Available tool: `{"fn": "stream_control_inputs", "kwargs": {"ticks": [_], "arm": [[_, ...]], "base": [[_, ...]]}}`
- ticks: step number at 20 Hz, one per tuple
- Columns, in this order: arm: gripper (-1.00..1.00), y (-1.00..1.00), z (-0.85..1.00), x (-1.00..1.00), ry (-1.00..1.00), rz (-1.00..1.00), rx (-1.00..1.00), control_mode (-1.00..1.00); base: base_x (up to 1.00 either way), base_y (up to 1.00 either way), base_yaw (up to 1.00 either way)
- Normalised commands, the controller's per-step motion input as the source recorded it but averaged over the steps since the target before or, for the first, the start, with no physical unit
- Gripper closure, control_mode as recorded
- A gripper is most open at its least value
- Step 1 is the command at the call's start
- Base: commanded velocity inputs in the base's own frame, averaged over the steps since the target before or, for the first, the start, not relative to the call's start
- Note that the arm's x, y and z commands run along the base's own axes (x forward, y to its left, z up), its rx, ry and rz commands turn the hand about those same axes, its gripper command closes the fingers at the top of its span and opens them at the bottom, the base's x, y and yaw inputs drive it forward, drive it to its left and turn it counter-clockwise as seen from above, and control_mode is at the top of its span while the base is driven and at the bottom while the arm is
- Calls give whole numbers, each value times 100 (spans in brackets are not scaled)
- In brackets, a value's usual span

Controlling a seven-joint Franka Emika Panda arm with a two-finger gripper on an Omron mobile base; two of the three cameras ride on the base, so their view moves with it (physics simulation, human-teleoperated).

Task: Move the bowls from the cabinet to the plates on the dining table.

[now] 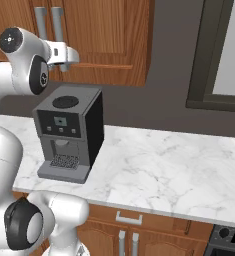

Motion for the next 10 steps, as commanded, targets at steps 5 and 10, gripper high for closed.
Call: {"fn": "stream_control_inputs", "kwargs": {"ticks": [5,10], "arm": [[-100,0,0,24,0,0,0,-100],[-100,0,0,23,-1,0,0,-100]], "base": [[0,0,0],[0,0,0]]}}
